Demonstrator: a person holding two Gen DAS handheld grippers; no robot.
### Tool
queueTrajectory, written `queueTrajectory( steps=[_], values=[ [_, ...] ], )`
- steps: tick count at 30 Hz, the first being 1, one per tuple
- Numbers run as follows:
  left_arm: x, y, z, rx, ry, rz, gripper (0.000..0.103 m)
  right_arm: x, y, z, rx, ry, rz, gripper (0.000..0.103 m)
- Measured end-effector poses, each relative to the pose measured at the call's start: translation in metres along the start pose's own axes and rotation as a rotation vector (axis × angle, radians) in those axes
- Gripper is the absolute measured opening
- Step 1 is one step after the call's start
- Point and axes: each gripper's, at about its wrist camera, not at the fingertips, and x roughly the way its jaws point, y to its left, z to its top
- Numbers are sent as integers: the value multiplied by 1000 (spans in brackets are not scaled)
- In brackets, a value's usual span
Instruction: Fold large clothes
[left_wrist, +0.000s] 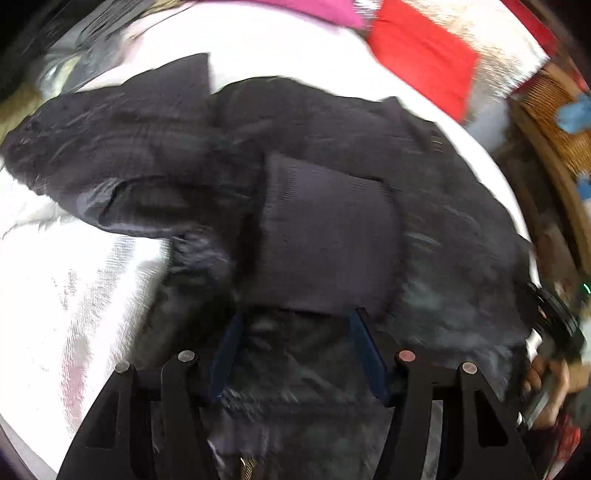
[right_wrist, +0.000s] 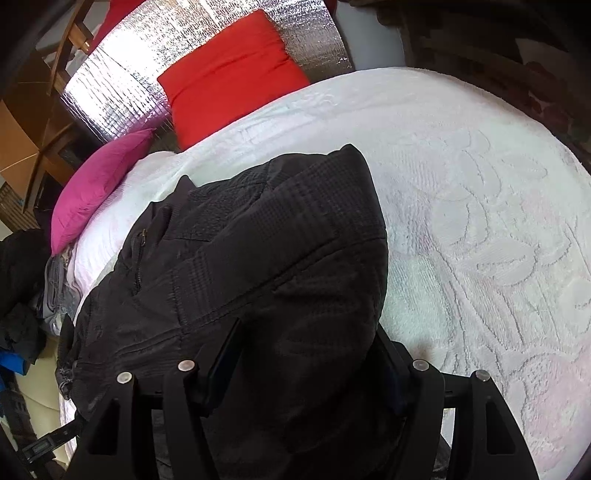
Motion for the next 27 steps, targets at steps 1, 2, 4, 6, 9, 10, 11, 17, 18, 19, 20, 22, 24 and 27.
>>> queueTrajectory(
  steps=[1, 2, 4, 6, 9, 10, 11, 17, 18, 19, 20, 22, 24, 27],
  values=[
    [3, 5, 3, -36, -7, -16, 62, 0, 0, 0, 1, 0, 1, 69],
    [2, 5, 6, -45, -22, -23, 63, 0, 0, 0, 1, 0, 3, 69],
    [2, 4, 12, -41, -53, -28, 63, 0, -2, 0, 4, 0, 6, 69],
    [4, 5, 14, -62, -69, -42, 60, 1, -2, 0, 5, -1, 7, 69],
    [4, 1, 18, -65, -100, -56, 46, 0, -3, 0, 1, -2, 5, 67],
    [1, 3, 19, -81, -112, -71, 44, -1, -3, 0, 3, -2, 6, 66],
    [0, 4, 20, -93, -120, -85, 43, -1, -4, 0, 8, -1, 10, 65],
    [-1, 21, 23, -179, -129, -194, 73, -1, -6, -1, 12, -3, 13, 64],
    [0, 22, 23, -190, -131, -211, 76, 0, -5, -2, 7, -3, 8, 64],
    [1, 23, 23, -191, -133, -211, 76, 0, -5, -2, 3, -2, 4, 64],
    [1, 22, 23, -187, -144, -202, 75, 0, -4, -2, -1, -3, 0, 64],
    [-2, 20, 23, -170, -187, -184, 57, 0, -4, -2, -4, -5, -3, 64],
    [2, 11, 28, -151, -196, -157, 25, 0, -5, -2, -6, -6, -5, 64],
    [-5, 5, 29, -138, -226, -160, 19, -2, -5, -1, 4, -14, -7, 59]
  ],
)
